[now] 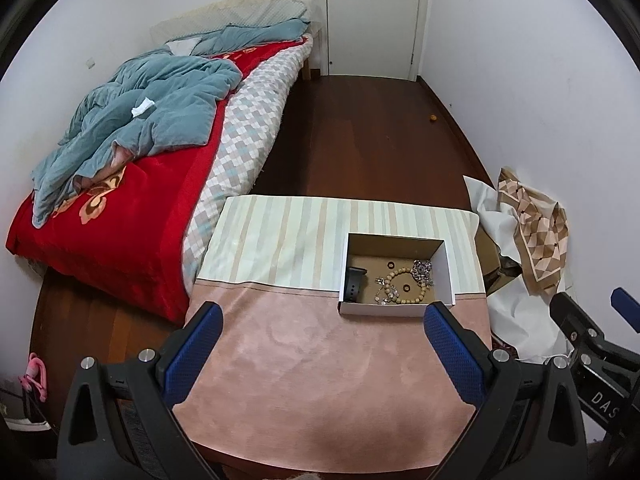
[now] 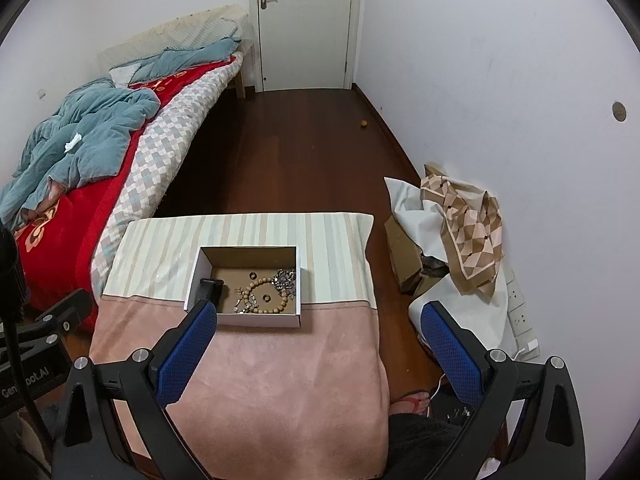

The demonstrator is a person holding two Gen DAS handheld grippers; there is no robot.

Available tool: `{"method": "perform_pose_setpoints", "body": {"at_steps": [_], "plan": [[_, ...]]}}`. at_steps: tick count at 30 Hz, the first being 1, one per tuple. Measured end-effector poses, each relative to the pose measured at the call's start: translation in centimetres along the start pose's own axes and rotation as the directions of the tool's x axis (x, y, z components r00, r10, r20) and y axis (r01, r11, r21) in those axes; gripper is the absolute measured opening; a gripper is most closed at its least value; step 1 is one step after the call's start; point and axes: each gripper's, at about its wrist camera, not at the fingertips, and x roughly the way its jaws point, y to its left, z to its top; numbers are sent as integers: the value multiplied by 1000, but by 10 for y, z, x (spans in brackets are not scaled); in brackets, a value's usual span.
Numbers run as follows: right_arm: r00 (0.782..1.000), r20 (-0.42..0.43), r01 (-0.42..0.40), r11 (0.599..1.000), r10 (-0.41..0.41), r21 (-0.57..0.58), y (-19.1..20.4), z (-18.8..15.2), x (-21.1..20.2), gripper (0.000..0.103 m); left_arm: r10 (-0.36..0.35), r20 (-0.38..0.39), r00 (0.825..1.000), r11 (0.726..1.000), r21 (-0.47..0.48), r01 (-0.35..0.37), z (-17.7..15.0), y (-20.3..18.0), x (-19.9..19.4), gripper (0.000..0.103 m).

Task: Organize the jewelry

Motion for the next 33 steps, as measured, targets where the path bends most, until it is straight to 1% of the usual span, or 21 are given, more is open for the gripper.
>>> {"method": "perform_pose_setpoints", "body": {"at_steps": [10,25,33], "plan": [[1000,-12,-4,1000,4,-8,-1,-2,1,103,-3,-8,1000,1000,-11,3,-2,1,4,103],[1000,-17,-5,1000,4,-21,0,-3,-1,103,8,-1,1000,1000,7,-8,-9,2,3,103],[1000,-6,-5,1000,4,-19,-1,-4,-4,103,7,12,1000,1000,17,-7,-8,1,-2,103]]}}
